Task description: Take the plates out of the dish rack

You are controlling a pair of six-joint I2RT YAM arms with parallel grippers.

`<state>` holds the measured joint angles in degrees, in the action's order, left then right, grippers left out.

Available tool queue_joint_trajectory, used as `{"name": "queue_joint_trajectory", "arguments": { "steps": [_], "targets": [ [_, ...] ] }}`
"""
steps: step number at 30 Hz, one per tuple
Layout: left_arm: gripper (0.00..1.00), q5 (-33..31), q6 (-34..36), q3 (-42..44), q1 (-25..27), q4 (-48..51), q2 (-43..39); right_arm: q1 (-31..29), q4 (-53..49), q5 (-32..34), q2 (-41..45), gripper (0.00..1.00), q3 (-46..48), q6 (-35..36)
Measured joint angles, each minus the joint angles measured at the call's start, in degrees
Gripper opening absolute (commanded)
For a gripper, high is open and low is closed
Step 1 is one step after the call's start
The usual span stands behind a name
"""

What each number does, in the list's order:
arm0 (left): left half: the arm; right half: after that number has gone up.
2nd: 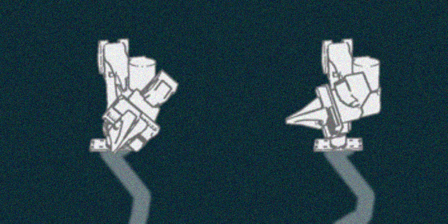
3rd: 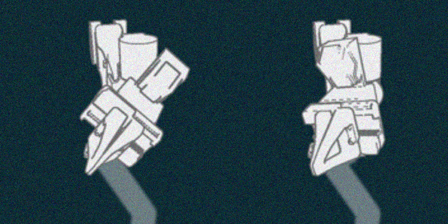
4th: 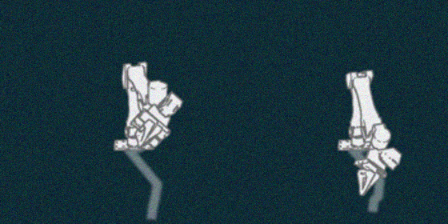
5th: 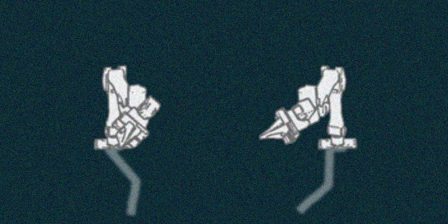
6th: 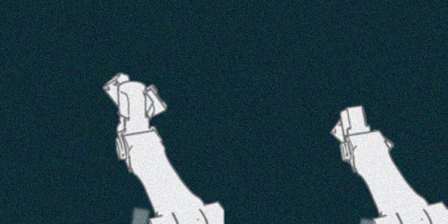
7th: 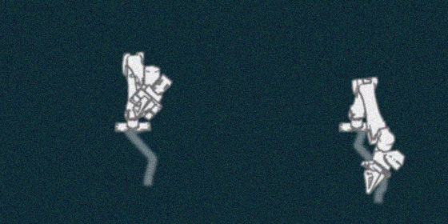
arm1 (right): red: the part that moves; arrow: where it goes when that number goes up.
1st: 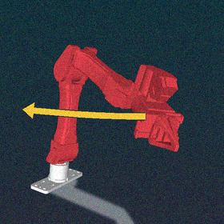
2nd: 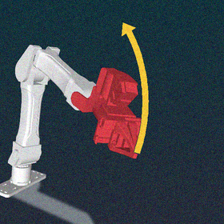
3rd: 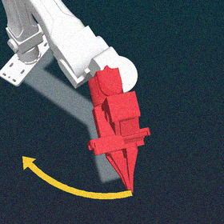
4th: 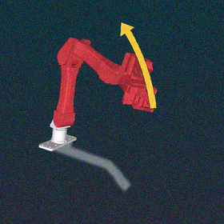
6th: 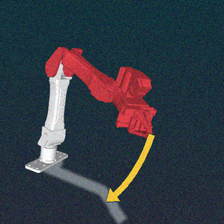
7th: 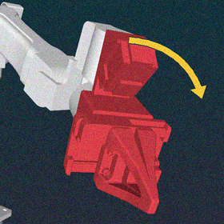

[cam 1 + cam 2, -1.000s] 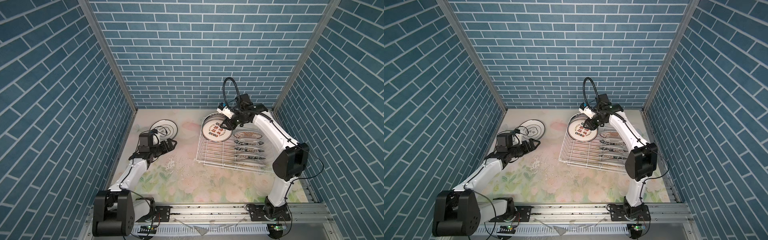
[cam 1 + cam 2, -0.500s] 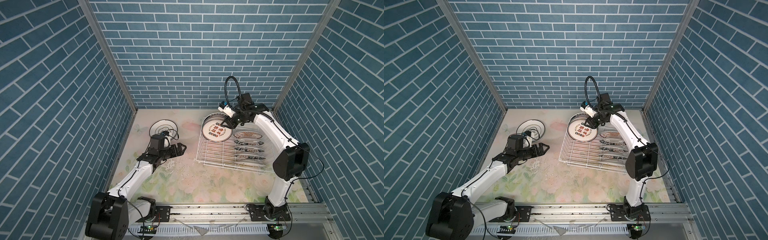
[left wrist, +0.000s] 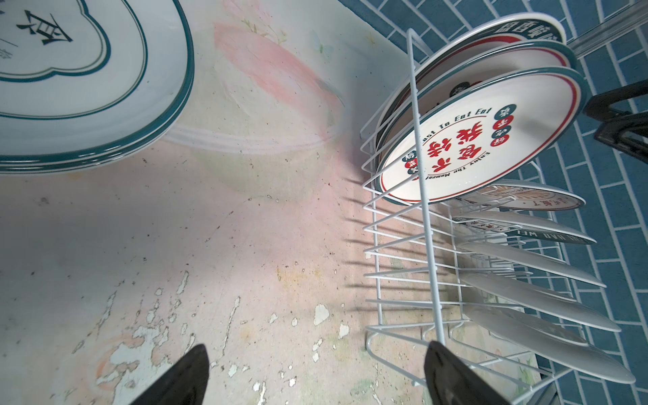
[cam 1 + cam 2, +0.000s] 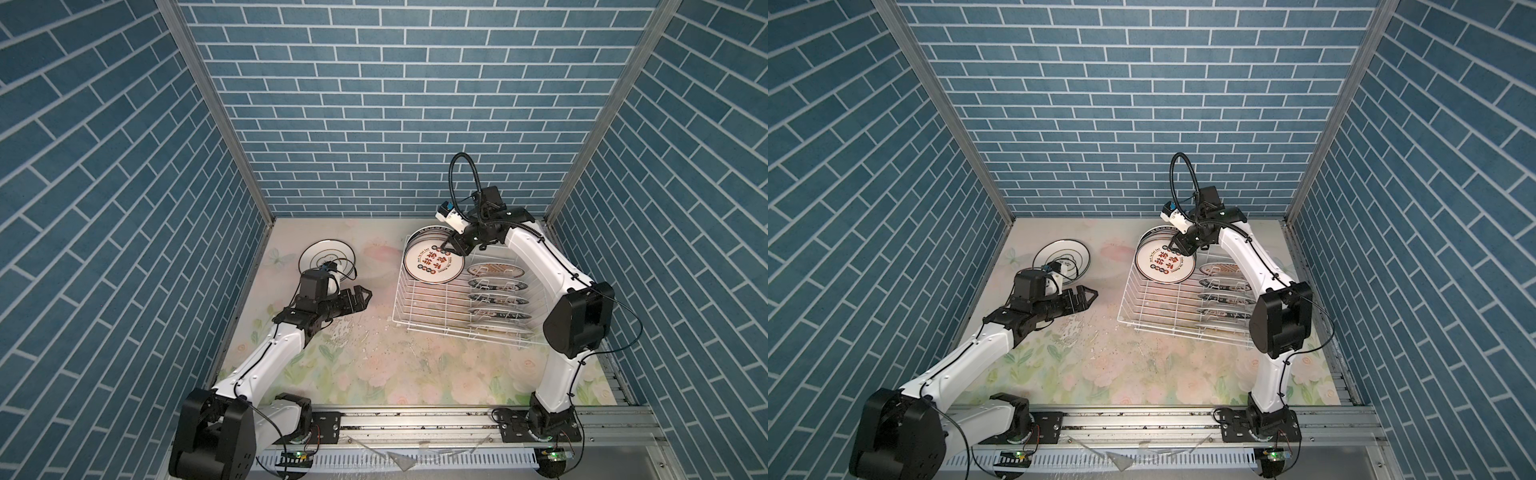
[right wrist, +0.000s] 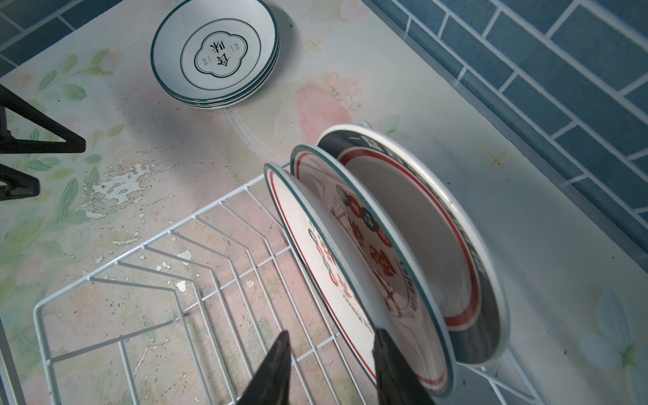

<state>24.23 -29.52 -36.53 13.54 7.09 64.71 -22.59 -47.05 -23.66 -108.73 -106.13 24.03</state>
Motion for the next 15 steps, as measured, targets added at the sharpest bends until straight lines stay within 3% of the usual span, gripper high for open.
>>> {"name": "queue_joint_trajectory", "arguments": {
  "steps": [15],
  "targets": [
    [0.97, -1.05, 0.48, -0.11, 0.0, 1.25, -0.09, 0.0, 2.47, -0.55, -0.48, 0.36, 1.44, 0.0]
  ]
}}
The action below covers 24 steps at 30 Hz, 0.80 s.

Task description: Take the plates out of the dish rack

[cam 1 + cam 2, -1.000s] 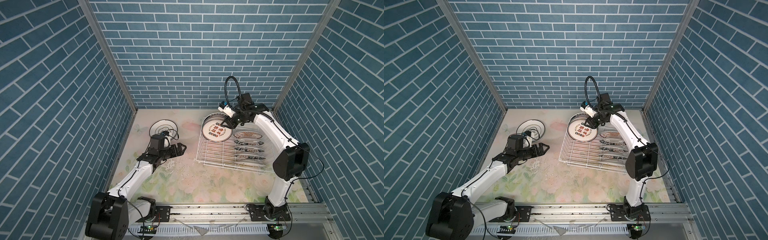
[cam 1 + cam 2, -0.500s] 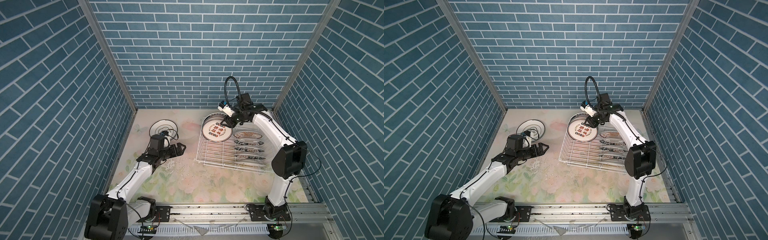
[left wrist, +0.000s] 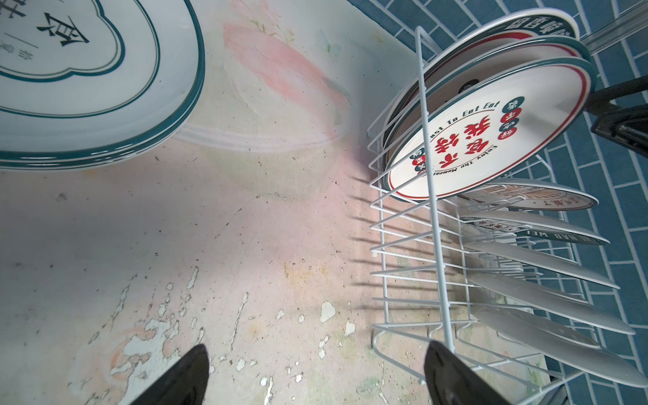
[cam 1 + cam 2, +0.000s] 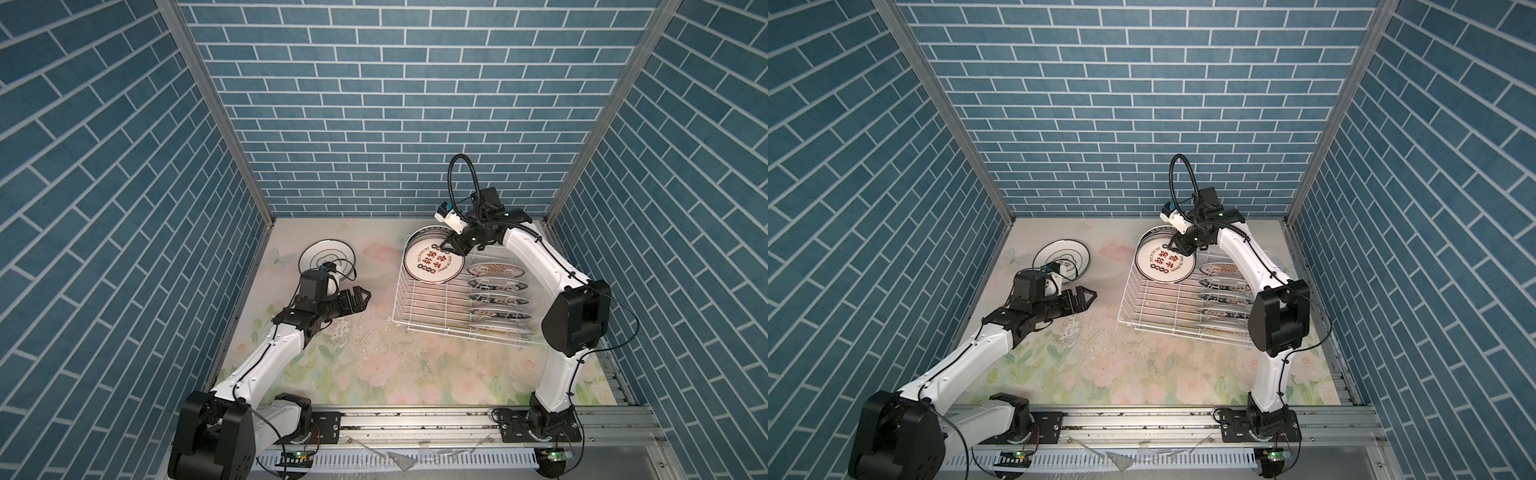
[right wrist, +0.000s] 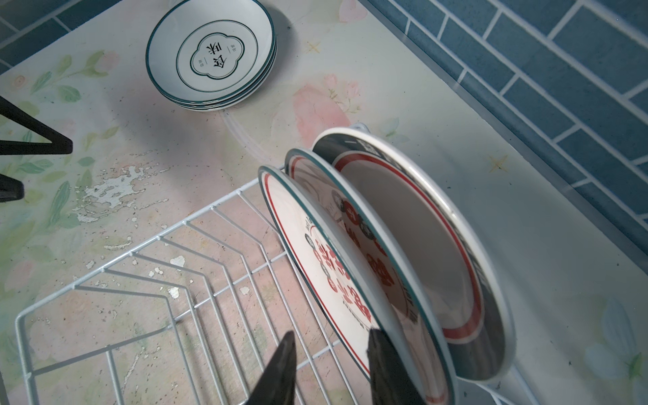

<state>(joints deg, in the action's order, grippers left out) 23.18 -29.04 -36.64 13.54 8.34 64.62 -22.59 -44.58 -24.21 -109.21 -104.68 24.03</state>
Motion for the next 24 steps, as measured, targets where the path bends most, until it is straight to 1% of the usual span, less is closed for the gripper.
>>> {"name": "queue_joint_trajectory", "arguments": {
  "steps": [5, 13, 16, 24],
  "targets": [
    [0.97, -0.07, 0.07, 0.0, 0.0, -0.11, 0.79, 0.02, 0.24, -1.33, 0.81, 0.36, 2.82, 0.02],
    [0.97, -0.02, 0.07, 0.0, 0.0, -0.5, 3.3, 0.04, 2.01, -1.7, 6.49, 0.36, 5.79, 0.02],
    [0.97, -0.02, 0.09, 0.0, 0.0, -0.57, 3.37, 0.04, 3.43, -0.57, 7.63, 0.36, 5.88, 0.0],
    [0.97, -0.02, 0.09, 0.0, 0.0, -0.55, 3.23, 0.04, 5.75, 3.43, 7.26, 0.35, 5.88, 0.02]
  ]
}}
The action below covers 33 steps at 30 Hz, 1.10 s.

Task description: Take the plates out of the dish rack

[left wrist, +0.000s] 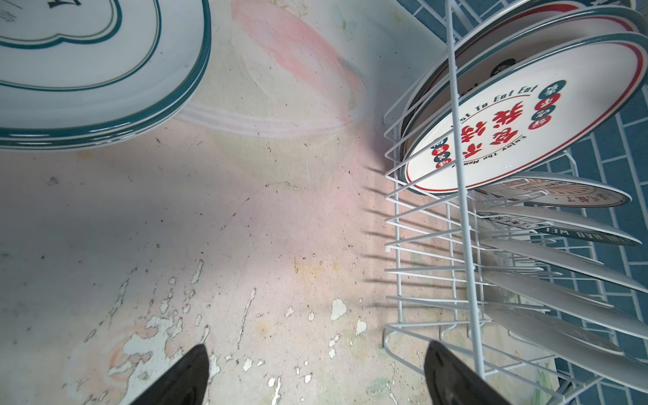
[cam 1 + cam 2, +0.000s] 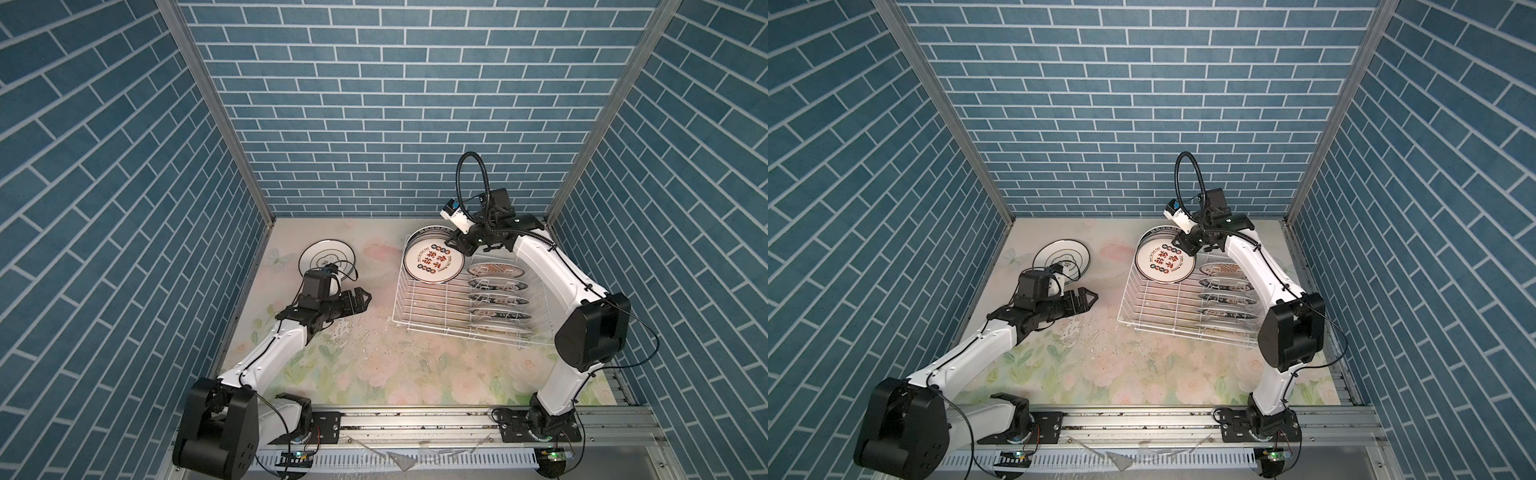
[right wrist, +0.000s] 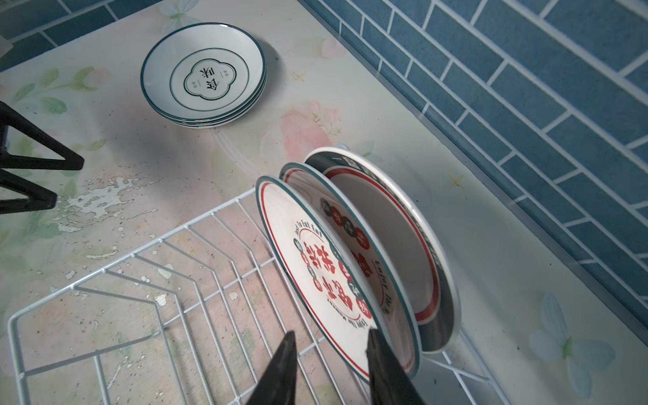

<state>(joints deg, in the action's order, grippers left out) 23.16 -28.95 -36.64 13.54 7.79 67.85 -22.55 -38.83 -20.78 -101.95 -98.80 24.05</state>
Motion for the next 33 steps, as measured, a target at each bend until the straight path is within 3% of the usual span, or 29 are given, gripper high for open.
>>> {"name": "queue_joint_trajectory", "arguments": {
  "steps": [33],
  "targets": [
    [0.97, 0.0, 0.09, -0.09, 0.0, 0.04, -0.02, 0.0, 2.03, 0.92, -4.13, 0.32, 0.0, -0.02]
  ]
}}
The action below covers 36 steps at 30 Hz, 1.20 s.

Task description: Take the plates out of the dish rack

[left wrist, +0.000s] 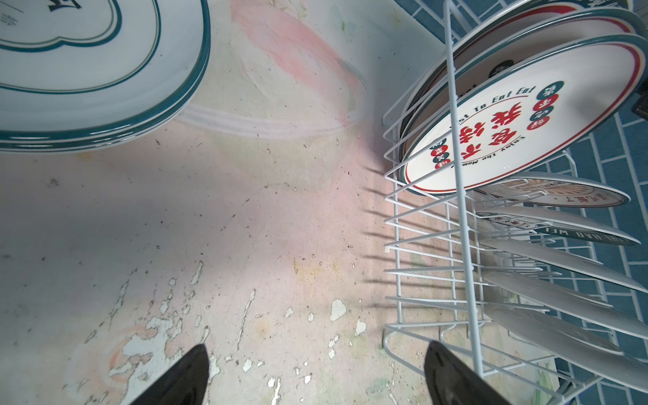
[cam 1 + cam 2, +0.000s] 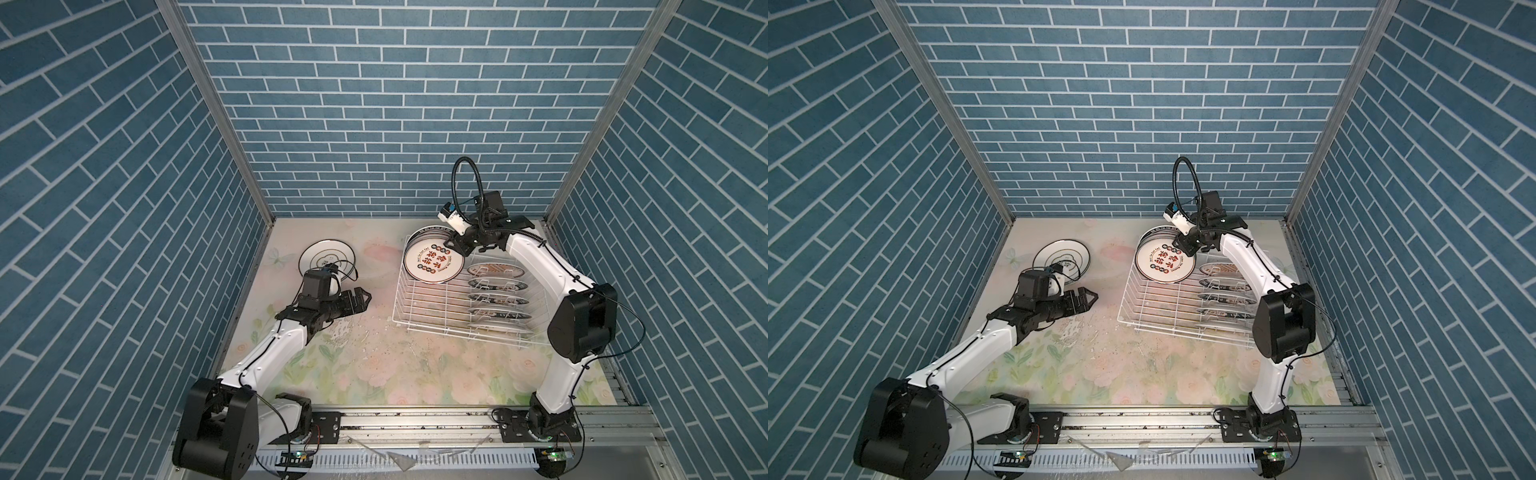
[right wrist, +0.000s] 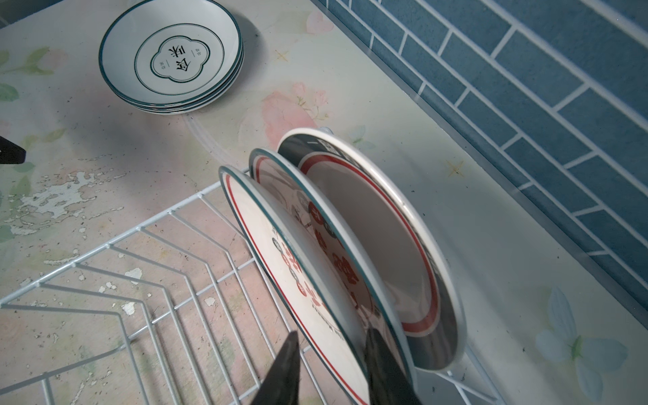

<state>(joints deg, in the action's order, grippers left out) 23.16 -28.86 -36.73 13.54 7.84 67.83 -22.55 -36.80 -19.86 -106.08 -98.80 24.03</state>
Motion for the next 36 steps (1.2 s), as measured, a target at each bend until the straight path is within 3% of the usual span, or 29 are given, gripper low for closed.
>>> {"name": "queue_joint_trajectory", "arguments": {
  "steps": [19, 30, 36],
  "targets": [
    [0.97, -0.02, 0.0, 0.0, 0.0, -0.22, 0.11, 0.07, 0.68, -1.75, -0.22, 0.19, 3.52, 0.59],
    [0.97, -0.22, 0.0, 0.0, 0.0, -0.28, 0.15, 0.02, 5.55, 0.24, 0.9, 0.01, 6.88, 7.19],
    [0.96, -0.48, 0.0, 0.0, 0.0, -0.46, 0.68, -0.04, 8.52, 1.07, 2.23, 0.0, 9.57, 9.11]
  ]
}}
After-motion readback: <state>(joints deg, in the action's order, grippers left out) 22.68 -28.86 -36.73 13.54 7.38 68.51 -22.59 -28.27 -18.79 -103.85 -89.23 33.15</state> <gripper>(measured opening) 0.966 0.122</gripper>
